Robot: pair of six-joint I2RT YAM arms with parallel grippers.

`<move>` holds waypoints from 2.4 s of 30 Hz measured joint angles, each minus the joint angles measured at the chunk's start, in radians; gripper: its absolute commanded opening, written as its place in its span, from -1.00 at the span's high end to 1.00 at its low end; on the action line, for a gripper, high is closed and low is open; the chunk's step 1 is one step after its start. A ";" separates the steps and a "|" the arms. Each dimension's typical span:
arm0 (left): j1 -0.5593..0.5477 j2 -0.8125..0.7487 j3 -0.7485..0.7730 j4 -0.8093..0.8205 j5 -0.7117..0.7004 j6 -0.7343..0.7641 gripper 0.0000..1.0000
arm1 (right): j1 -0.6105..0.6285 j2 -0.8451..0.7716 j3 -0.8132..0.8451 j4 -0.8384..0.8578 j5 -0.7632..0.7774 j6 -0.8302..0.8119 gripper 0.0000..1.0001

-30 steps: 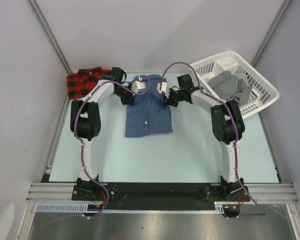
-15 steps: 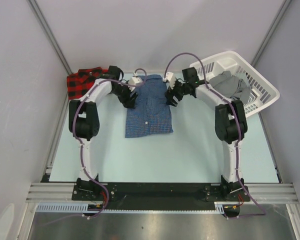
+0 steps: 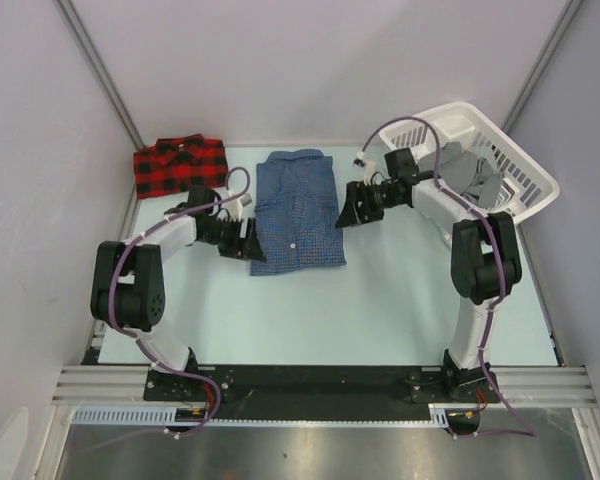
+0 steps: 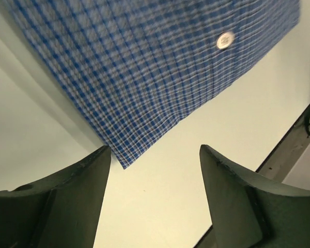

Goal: Fold and stack the long sleeve shirts
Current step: Fold the shirt

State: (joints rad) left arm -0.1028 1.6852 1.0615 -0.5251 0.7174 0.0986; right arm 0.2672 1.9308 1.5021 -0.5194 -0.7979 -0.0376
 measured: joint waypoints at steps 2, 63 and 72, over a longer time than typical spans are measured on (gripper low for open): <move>0.000 0.014 -0.058 0.034 -0.008 -0.063 -0.44 | 0.007 0.028 -0.038 0.004 -0.010 0.045 -0.57; 0.032 -0.082 -0.233 0.098 -0.017 -0.153 -0.12 | 0.058 0.115 -0.103 -0.126 0.046 0.036 -0.41; 0.033 0.000 -0.108 0.204 -0.120 -0.198 -0.23 | 0.023 0.217 0.180 -0.092 0.122 0.022 -0.37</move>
State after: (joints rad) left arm -0.0696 1.6848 0.9535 -0.3214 0.5976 -0.0990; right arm 0.2905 2.1479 1.6821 -0.6109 -0.6762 -0.0158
